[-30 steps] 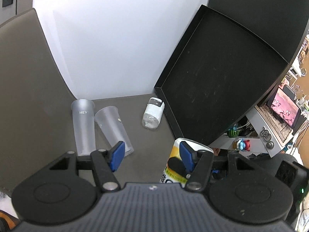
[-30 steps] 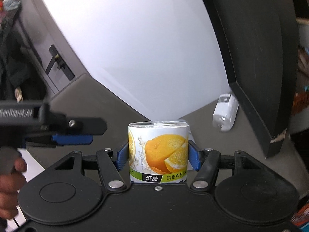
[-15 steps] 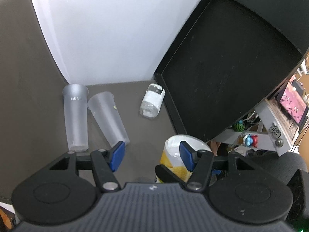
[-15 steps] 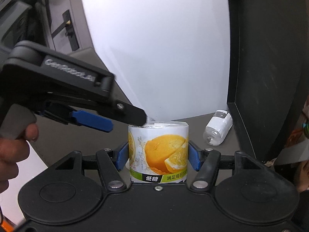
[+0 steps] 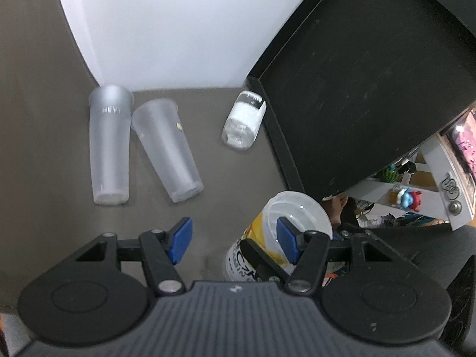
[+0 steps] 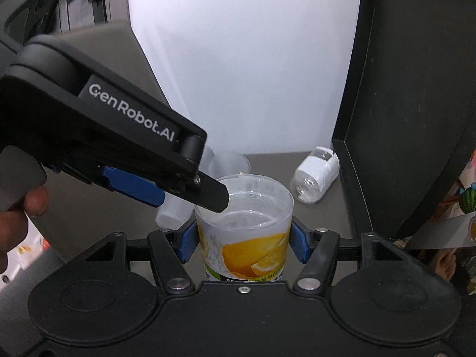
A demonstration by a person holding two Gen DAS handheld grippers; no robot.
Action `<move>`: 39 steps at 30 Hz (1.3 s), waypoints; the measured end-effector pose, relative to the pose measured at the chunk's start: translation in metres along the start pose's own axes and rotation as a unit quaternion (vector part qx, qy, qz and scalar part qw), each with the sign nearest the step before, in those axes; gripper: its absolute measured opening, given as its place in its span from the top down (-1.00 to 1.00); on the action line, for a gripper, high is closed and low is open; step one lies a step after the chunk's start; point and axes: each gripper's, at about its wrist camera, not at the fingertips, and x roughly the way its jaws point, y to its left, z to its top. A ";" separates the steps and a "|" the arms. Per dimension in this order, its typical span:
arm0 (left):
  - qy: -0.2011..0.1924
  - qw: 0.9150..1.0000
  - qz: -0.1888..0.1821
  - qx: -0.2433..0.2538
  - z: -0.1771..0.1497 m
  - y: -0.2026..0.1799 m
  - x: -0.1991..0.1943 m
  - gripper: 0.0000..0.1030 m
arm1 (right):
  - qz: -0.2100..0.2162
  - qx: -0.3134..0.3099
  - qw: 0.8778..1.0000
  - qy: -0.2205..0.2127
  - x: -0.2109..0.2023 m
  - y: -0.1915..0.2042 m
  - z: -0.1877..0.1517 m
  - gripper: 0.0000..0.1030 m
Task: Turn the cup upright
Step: 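Rotate the container rim-up with the right gripper and lower it onto the seat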
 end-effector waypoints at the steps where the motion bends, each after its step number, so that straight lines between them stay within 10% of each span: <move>1: 0.006 1.000 0.000 -0.004 -0.001 0.002 0.004 -0.19 | -0.002 0.000 1.000 0.006 0.003 0.000 -0.001 -0.18; 39: 0.053 0.998 -0.010 -0.035 -0.001 0.033 0.049 -0.19 | -0.007 0.012 0.989 0.151 0.061 0.001 -0.015 -0.44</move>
